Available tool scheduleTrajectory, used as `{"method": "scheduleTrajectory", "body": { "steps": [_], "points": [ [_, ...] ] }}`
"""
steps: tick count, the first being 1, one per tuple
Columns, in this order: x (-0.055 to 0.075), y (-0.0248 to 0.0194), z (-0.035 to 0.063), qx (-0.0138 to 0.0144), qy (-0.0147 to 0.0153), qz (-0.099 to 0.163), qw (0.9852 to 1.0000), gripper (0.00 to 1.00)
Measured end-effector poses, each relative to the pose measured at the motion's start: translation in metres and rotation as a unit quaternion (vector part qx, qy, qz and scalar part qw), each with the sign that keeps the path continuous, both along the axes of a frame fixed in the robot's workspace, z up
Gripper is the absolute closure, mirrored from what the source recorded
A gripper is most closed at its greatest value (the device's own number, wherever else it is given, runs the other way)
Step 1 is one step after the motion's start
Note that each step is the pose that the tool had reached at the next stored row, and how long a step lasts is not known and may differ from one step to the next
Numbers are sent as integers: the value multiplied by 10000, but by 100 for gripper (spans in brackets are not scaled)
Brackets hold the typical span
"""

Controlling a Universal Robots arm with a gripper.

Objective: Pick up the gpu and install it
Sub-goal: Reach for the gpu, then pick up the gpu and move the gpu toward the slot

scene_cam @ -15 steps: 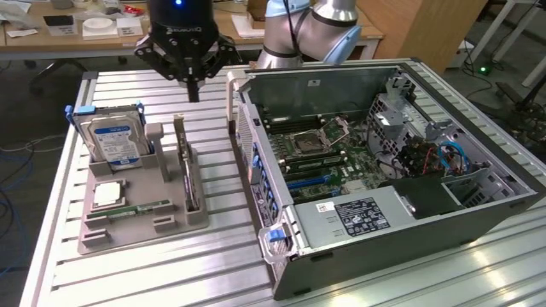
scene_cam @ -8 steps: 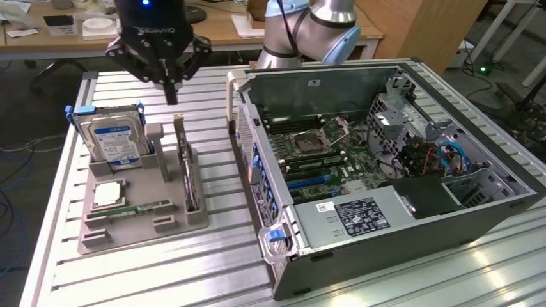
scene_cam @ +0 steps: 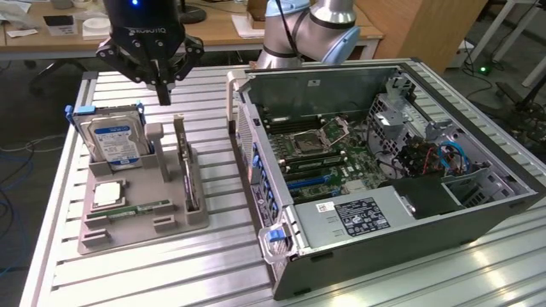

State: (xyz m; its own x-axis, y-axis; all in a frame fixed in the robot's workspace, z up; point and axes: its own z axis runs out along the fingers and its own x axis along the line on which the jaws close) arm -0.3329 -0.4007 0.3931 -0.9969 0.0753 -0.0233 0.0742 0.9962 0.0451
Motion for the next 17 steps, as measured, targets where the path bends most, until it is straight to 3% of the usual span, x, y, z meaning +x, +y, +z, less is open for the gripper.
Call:
{"method": "scheduleTrajectory", "body": {
  "steps": [11, 13, 16, 17],
  "points": [
    [0, 0, 0, 0, 0, 0, 10000, 89],
    [0, 0, 0, 0, 0, 0, 10000, 83],
    [0, 0, 0, 0, 0, 0, 10000, 65],
    [0, 0, 0, 0, 0, 0, 10000, 65]
  ]
}}
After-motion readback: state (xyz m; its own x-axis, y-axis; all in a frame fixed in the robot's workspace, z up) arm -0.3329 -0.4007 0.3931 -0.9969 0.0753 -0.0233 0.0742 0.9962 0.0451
